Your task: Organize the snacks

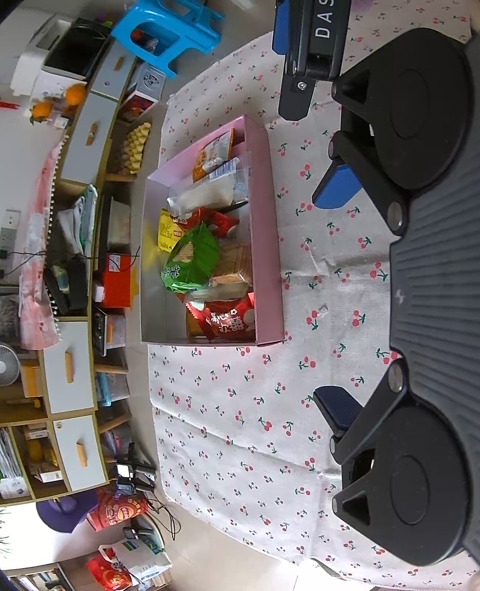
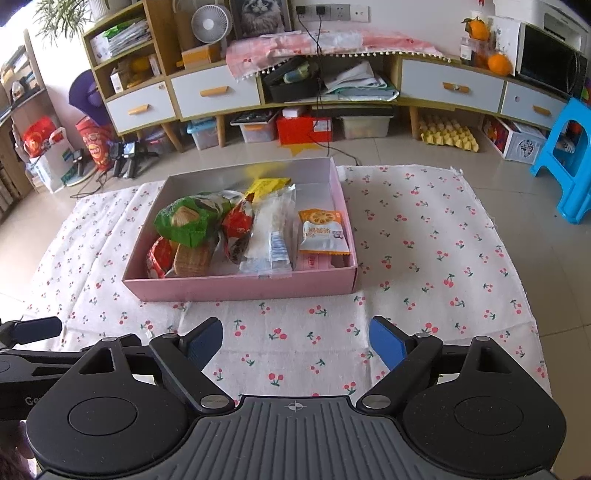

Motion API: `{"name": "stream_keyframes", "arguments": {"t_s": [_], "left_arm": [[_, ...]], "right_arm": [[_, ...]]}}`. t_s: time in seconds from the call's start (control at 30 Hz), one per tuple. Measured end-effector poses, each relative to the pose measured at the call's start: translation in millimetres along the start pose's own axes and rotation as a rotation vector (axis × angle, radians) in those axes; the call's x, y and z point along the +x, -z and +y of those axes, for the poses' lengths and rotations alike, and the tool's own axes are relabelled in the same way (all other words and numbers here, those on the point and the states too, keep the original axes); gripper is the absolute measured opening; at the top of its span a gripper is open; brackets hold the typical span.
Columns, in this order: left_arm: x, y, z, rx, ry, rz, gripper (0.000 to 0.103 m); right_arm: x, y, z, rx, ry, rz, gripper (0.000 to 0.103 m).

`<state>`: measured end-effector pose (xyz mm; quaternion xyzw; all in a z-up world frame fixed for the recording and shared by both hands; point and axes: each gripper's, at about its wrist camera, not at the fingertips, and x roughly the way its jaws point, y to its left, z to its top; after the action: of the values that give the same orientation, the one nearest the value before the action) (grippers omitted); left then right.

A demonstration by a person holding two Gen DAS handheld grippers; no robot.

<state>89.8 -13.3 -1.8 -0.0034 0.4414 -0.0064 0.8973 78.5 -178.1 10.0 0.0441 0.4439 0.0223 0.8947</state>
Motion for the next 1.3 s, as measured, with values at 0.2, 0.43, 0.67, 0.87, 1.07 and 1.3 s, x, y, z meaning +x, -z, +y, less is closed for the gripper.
{"name": "stream_keyframes", "arguments": {"t_s": [0.2,0.43,0.67,0.87,1.07,1.3], "left_arm": [[-0.2,0.4,0.6,-0.003,-0.001,0.004,0.102],[-0.2,0.4,1.3,-0.008,0.001,0.009,0.102],[0.1,-0.6,2.1,-0.013,0.004,0.01,0.102],[0.0,-0.9,2.0,-0.012,0.004,0.009,0.102],[-0.1,-0.8,2.1,-0.012,0.005,0.01,0.102],[0.0,-0.6,2.3,-0.012,0.004,0.009,0.102]], "right_arm": [[3.2,1.5,-0.2,-0.007,0.002,0.015,0.088],[3.3,1.6,0.4,-0.009,0.003,0.016,0.089],[4.5,1.8,0.0,-0.006,0.005,0.022,0.089],[5.3,2.3,-0.1,-0.005,0.004,0.025,0.089],[6.0,2.9,0.1,-0.003,0.002,0.029,0.089],[6.4,3.7,0.8,-0.001,0.001,0.032,0.089]]}}
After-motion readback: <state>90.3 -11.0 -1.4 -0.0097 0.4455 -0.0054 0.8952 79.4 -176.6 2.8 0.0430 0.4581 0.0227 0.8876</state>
